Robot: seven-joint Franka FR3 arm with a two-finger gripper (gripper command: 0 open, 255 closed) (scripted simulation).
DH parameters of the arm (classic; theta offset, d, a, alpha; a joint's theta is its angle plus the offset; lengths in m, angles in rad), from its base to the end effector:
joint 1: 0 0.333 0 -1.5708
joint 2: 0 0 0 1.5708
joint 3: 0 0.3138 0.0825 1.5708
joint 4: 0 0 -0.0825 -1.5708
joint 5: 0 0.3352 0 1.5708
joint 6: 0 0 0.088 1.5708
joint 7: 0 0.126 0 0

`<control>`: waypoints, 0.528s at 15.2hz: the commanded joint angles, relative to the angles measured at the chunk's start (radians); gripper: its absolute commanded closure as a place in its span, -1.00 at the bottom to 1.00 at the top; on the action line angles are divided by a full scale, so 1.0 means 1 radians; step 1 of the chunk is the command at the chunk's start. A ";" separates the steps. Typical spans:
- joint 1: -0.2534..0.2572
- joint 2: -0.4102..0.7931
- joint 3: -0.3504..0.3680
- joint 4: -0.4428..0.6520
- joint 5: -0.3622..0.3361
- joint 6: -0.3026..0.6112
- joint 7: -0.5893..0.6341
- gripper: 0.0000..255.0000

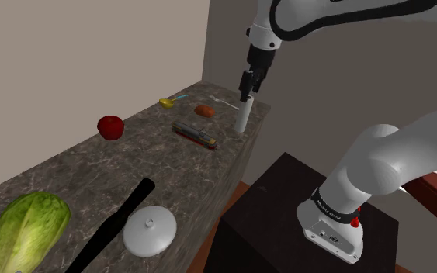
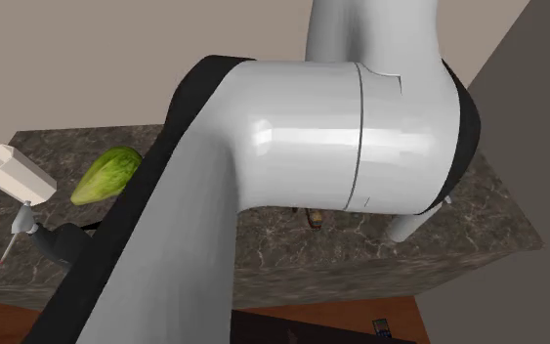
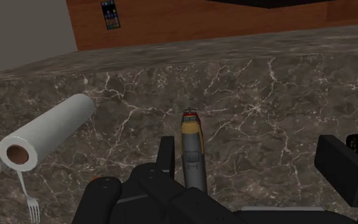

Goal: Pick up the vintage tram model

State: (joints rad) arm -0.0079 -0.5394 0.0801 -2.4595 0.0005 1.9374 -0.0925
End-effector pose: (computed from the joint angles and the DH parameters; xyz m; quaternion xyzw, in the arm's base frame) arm 0.3422 0.0271 0.4823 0.9968 0.0767 0.0076 0.0204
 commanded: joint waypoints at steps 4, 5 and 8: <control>-0.010 0.170 0.007 0.002 -0.004 0.182 0.020 -1.00; -0.012 0.206 0.008 0.007 -0.005 0.214 0.024 -1.00; -0.018 0.318 0.010 0.033 -0.012 0.307 0.036 -1.00</control>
State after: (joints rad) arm -0.0262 -0.2478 0.0874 -2.4332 -0.0113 2.2196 -0.0640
